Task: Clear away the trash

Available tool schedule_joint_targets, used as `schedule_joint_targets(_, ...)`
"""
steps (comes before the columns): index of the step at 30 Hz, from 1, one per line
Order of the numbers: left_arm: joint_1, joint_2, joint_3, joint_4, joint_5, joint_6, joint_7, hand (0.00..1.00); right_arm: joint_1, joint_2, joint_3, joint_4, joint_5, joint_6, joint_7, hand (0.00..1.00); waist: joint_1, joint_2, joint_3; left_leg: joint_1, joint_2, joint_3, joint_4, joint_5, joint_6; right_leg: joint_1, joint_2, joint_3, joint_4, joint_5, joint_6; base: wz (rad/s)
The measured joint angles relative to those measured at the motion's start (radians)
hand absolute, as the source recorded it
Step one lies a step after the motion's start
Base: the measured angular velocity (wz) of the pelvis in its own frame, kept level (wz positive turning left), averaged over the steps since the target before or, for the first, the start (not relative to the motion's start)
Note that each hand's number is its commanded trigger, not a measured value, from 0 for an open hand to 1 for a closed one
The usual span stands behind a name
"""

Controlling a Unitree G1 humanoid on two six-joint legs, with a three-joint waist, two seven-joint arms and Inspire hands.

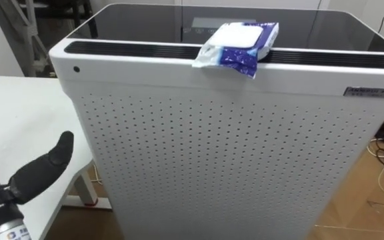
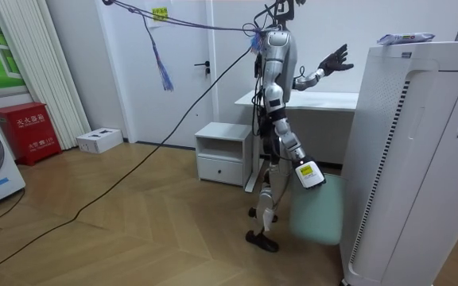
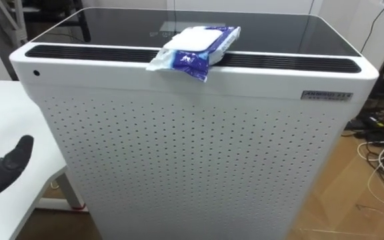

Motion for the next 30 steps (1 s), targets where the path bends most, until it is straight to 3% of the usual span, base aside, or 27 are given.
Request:
schedule_joint_targets(9, -0.05, 0.036, -0.068, -0.086, 0.178, -0.001, -0.02, 0.0, -0.009, -0.01, 0.024, -0.003, -0.014, 0.0, 0.037, 1.0, -0.023, 0.024, 0.0029, 0.007, -0.001, -0.001, 0.0, 0.0, 0.0, 0.002, 0.0, 0.0, 0.002, 0.0, 0.0, 0.0)
schedule_joint_targets(16, -0.083, 0.039, -0.142, -0.143, 0.184, -0.002, -0.114, 0.0, -0.014, -0.017, 0.025, 0.001, -0.021, -0.007, 0.056, 1.0, -0.052, 0.027, 0.0045, 0.027, 0.003, 0.02, -0.004, 0.0, 0.0, 0.01, 0.003, 0.02, 0.003, 0.0, 0.0, -0.07)
schedule_joint_targets(21, -0.108, 0.045, -0.166, -0.203, 0.183, -0.002, -0.165, 0.0, -0.014, -0.019, 0.026, 0.001, -0.021, -0.007, 0.049, 1.0, -0.058, 0.029, 0.0039, 0.035, 0.004, 0.032, -0.007, 0.0, 0.0, 0.009, 0.007, 0.036, 0.005, 0.0, 0.0, -0.09)
schedule_joint_targets(24, -0.125, 0.063, -0.183, -0.238, 0.183, -0.005, -0.194, 0.0, -0.015, -0.024, 0.037, 0.001, -0.021, -0.007, 0.049, 1.0, -0.056, 0.031, 0.0026, 0.036, 0.005, 0.039, -0.008, 0.0, 0.0, 0.008, 0.008, 0.043, 0.006, 0.0, 0.0, -0.05)
schedule_joint_targets(30, -0.138, 0.066, -0.188, -0.243, 0.182, -0.019, -0.249, 0.0, -0.016, -0.038, 0.065, 0.001, -0.017, -0.008, 0.051, 1.0, -0.054, 0.044, -0.0005, 0.052, 0.007, 0.05, -0.023, 0.0, 0.0, 0.013, 0.008, 0.052, 0.004, 0.0, 0.0, -0.06)
